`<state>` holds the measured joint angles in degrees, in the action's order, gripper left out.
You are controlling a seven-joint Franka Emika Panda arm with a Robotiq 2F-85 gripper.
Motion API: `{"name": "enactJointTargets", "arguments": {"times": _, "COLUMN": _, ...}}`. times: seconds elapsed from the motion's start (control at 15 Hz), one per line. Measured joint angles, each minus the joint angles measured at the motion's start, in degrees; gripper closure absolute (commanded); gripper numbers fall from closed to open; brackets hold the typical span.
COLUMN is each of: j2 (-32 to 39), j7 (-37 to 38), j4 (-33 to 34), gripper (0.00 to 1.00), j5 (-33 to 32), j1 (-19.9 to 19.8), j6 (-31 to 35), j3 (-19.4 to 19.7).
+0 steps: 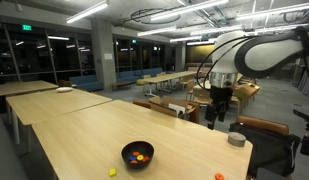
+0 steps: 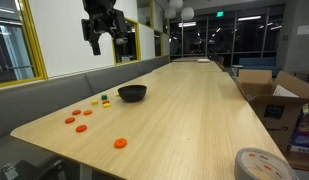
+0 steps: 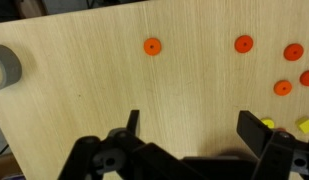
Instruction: Put the blue, yellow and three orange squares inside the building.
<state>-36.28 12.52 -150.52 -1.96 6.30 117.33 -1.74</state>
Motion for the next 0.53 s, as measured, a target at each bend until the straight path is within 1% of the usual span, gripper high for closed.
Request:
{"name": "enactJointTargets", "arguments": {"times": 0.27, "j2": -6.6, "j7": 0.2, "j4": -4.4, "gripper": 0.0, "j5": 0.0, "j1": -2.1, "j6": 0.1, "j3": -0.1}}
{"name": "enactJointTargets", "arguments": {"times": 0.53, "j2": -10.0, "j7": 0.5, "j4": -7.1, "gripper": 0.0, "j5": 0.9, "j1": -3.3, "j6": 0.1, "j3": -0.2}}
